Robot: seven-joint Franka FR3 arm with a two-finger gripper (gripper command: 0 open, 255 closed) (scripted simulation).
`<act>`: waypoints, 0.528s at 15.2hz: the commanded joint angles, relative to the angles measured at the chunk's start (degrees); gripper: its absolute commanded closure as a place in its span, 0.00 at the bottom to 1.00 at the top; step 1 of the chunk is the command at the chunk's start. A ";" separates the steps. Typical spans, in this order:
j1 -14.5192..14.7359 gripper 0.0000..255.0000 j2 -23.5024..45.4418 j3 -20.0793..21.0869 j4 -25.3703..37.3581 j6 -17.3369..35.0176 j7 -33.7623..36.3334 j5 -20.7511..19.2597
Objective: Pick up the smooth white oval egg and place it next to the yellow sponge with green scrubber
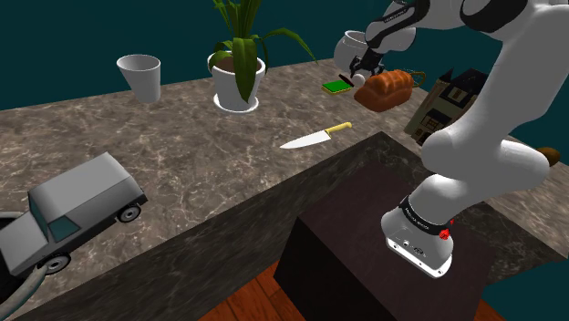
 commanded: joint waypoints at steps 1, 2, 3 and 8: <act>0.00 0.00 0.00 0.00 0.00 0.00 0.00 0.00; 0.00 0.00 0.00 0.00 0.00 0.00 0.00 0.00; -0.01 0.00 0.01 0.00 0.01 0.00 -0.01 0.00; -0.74 0.00 -5.17 0.72 -0.22 -4.86 -0.89 1.42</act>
